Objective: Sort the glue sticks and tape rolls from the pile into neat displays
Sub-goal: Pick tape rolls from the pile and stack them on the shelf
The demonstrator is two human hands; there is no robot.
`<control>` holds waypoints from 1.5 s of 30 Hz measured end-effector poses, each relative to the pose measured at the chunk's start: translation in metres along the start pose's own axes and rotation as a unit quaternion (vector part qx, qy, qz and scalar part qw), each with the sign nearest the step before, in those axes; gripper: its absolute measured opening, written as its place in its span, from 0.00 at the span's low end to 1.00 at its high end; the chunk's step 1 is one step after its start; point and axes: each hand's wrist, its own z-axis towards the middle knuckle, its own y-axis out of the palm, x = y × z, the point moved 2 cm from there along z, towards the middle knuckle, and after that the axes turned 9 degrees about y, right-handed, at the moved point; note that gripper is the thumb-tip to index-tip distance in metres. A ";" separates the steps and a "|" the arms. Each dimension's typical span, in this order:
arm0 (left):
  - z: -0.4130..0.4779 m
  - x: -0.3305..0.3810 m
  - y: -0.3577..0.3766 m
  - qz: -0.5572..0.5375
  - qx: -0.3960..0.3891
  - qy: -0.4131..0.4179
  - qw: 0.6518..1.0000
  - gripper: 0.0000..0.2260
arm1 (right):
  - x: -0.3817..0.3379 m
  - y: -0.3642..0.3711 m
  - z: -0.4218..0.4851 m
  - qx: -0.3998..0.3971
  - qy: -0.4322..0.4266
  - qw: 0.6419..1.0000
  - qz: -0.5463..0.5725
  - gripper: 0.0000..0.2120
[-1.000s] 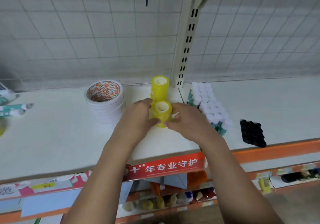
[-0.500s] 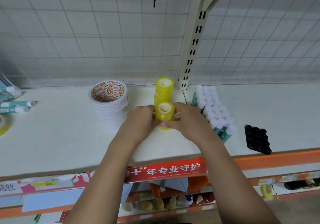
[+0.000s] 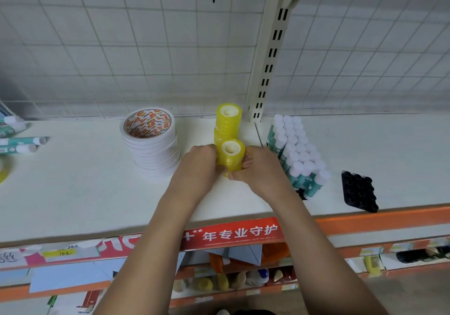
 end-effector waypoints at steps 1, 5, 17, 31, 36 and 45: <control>0.000 0.000 0.000 -0.002 0.002 -0.002 1.000 0.09 | 0.001 0.000 0.000 0.005 0.006 1.000 0.013 0.13; -0.001 0.001 0.000 -0.005 0.007 -0.014 1.000 0.08 | 0.006 0.004 -0.003 0.005 0.017 0.998 0.060 0.13; -0.003 0.003 0.005 -0.088 0.003 -0.045 0.995 0.10 | 0.007 0.008 -0.003 0.031 0.013 0.999 0.040 0.14; -0.009 0.001 0.007 -0.113 0.015 -0.029 0.993 0.08 | 0.000 0.010 -0.005 0.057 -0.031 0.991 -0.115 0.18; -0.014 0.004 0.007 -0.115 0.018 -0.028 0.993 0.08 | 0.000 0.004 -0.013 0.039 -0.036 0.992 -0.113 0.20; -0.014 0.010 0.007 -0.088 0.025 -0.036 0.995 0.08 | -0.004 0.006 -0.017 0.069 -0.067 0.980 -0.174 0.13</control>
